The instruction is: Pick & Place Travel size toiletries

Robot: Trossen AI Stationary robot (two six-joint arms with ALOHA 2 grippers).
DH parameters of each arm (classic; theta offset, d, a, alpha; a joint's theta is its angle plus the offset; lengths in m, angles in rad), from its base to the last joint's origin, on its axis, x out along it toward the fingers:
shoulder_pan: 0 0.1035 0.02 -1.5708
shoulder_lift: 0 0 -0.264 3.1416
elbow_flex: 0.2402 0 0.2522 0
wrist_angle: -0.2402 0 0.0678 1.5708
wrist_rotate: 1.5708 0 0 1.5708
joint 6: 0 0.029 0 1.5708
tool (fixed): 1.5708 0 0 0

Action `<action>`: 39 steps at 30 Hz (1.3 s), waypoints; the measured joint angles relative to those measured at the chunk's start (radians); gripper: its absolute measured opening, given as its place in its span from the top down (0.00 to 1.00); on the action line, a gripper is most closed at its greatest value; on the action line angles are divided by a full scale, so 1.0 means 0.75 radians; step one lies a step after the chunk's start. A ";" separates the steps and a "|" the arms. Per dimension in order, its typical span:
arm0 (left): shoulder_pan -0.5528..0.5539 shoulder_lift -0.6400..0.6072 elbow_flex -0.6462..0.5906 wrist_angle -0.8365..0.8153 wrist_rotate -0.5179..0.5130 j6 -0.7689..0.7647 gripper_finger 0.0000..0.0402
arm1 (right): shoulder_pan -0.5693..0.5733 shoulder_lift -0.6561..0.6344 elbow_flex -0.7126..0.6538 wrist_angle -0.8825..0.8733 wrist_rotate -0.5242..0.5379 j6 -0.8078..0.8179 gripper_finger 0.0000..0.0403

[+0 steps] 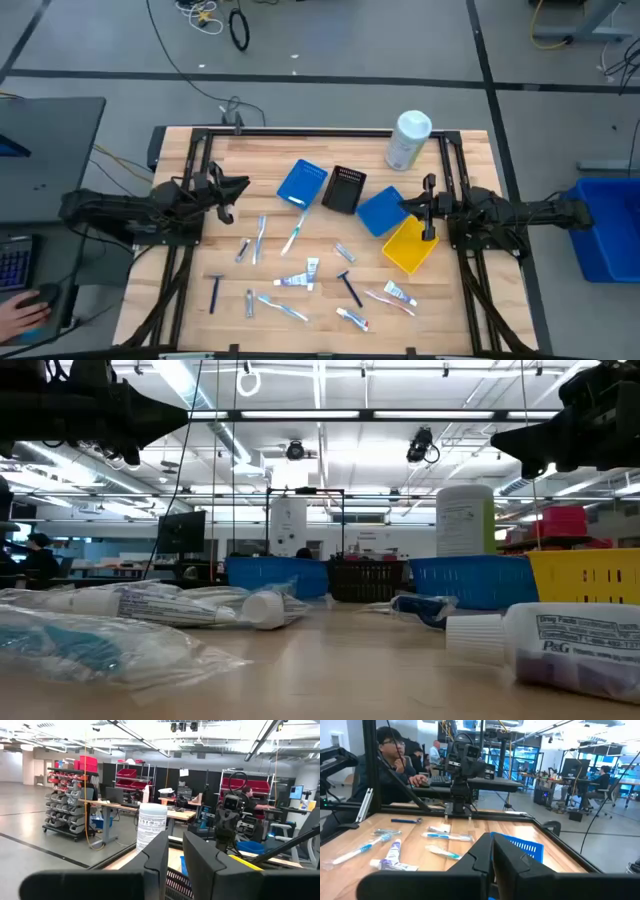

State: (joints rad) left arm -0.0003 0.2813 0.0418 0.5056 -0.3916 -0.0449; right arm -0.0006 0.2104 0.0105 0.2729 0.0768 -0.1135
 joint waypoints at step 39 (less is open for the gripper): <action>0.000 0.000 0.012 0.235 0.067 -0.005 0.84 | 0.000 0.001 0.000 0.474 0.073 -0.087 0.94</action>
State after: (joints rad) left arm -0.0002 0.2813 0.0508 0.6817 -0.3412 -0.0488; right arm -0.0006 0.2111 0.0105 0.6287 0.1318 -0.1790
